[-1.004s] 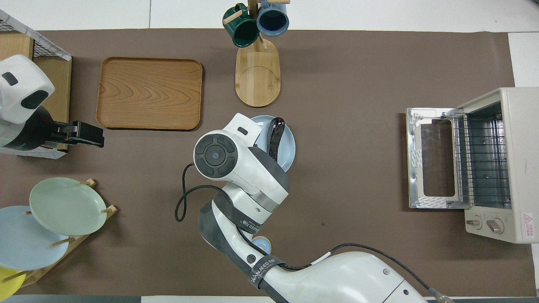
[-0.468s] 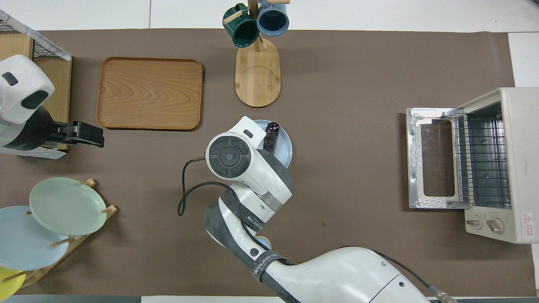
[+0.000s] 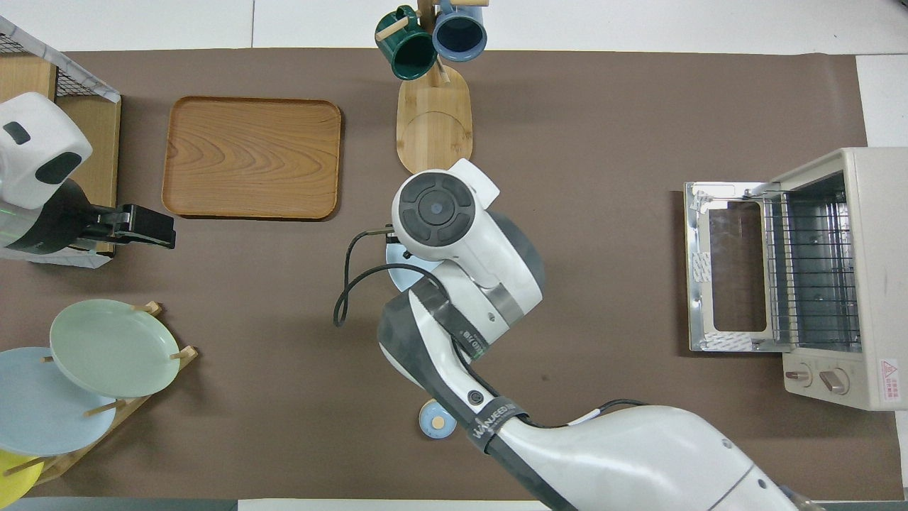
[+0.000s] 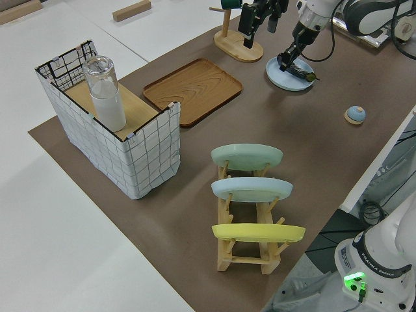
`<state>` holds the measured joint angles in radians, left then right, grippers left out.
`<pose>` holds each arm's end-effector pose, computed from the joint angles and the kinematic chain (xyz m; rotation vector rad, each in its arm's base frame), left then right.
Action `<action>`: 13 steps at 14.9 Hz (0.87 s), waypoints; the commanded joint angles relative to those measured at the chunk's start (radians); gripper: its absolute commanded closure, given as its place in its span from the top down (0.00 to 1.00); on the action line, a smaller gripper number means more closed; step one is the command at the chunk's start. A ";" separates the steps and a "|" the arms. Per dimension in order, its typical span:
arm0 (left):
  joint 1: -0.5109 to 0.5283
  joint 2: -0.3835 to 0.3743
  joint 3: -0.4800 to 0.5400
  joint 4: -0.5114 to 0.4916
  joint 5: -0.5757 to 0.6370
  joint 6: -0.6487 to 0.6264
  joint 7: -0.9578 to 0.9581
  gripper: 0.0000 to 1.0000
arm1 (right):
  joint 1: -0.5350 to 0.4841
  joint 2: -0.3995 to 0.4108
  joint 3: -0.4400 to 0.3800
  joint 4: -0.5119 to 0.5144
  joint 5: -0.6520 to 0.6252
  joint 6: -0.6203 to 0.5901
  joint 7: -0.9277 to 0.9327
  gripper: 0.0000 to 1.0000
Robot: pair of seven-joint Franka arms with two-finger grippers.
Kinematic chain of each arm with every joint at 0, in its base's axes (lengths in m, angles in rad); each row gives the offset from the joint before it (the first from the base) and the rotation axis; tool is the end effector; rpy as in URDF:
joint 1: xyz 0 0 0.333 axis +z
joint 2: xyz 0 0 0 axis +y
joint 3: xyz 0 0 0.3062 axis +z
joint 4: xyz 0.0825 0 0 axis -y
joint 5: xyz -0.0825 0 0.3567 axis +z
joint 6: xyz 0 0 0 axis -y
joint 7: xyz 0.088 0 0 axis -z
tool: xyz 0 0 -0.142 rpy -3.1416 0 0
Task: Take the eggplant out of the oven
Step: 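Open the right gripper and draw it back toward the oven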
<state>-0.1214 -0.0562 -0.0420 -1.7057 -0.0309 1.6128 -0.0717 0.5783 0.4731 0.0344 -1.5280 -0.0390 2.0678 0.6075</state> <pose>0.5024 -0.0877 0.5524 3.1138 -0.1398 -0.0621 0.5507 0.3796 0.3585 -3.1172 -0.0286 -0.1029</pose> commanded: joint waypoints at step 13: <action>-0.006 -0.028 -0.004 -0.035 -0.009 -0.002 0.003 1.00 | -0.406 -0.310 0.004 -0.555 -0.140 0.056 -0.313 0.00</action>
<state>-0.1233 -0.0564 -0.0474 -1.7071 -0.0309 1.6113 -0.0717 0.1890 0.2432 0.0248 -1.9301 -0.1576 2.0376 0.3018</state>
